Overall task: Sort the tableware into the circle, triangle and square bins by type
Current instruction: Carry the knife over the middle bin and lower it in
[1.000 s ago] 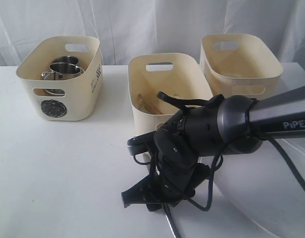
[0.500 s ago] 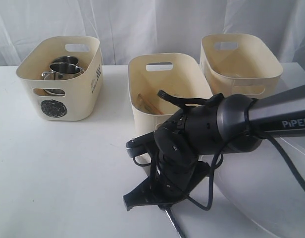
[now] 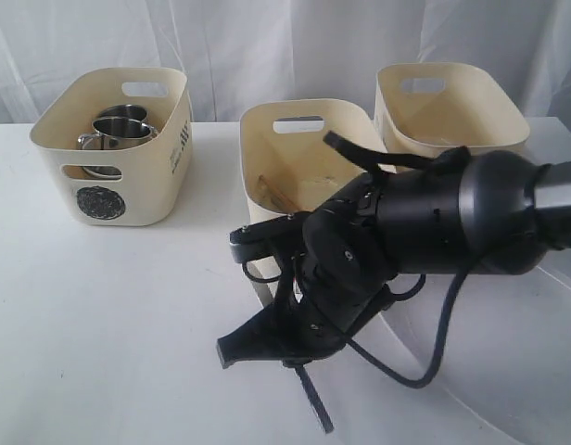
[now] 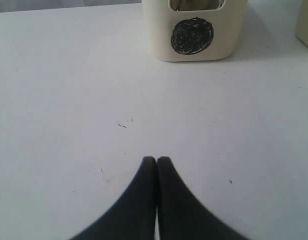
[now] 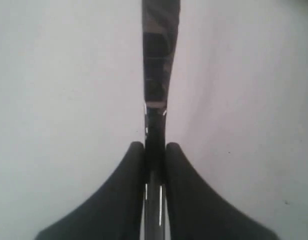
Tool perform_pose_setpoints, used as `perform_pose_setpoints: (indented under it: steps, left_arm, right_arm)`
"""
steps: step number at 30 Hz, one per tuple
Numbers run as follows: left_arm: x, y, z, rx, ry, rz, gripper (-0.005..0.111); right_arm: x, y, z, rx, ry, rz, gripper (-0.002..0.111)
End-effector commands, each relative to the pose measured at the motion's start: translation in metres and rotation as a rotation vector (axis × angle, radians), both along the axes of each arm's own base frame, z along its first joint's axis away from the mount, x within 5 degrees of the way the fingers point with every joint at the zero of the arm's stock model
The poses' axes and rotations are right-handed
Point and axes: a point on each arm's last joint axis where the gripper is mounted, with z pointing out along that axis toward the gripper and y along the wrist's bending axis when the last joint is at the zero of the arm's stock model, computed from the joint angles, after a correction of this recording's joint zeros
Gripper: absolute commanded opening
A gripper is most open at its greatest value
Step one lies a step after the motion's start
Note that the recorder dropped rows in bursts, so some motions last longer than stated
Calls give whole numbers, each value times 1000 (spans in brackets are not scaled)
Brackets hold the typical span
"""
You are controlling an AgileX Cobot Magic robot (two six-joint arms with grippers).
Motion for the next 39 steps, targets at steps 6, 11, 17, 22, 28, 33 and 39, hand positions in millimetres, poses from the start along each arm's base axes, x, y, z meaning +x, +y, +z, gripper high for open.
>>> perform_pose_setpoints:
  steps: [6,11,17,22,28,33,39]
  left_arm:
    - [0,0,-1,-11,2,2,0]
    - [0,0,-1,-11,2,2,0]
    - [0,0,-1,-11,2,2,0]
    - [0,0,-1,-11,2,2,0]
    - [0,0,-1,-11,2,2,0]
    - [0,0,-1,-11,2,2,0]
    - [0,0,-1,-11,2,2,0]
  right_arm:
    - [-10,3,38,87,-108,41,0]
    - [-15,3,58,144,-175,57,0]
    - [-17,2,81,222,-285,78,0]
    - [-18,0,91,246,-329,84,0]
    - [-11,-4,103,247,-392,88,0]
    - [7,-16,123,213,-481,73,0]
    - [26,-32,146,185,-566,30,0]
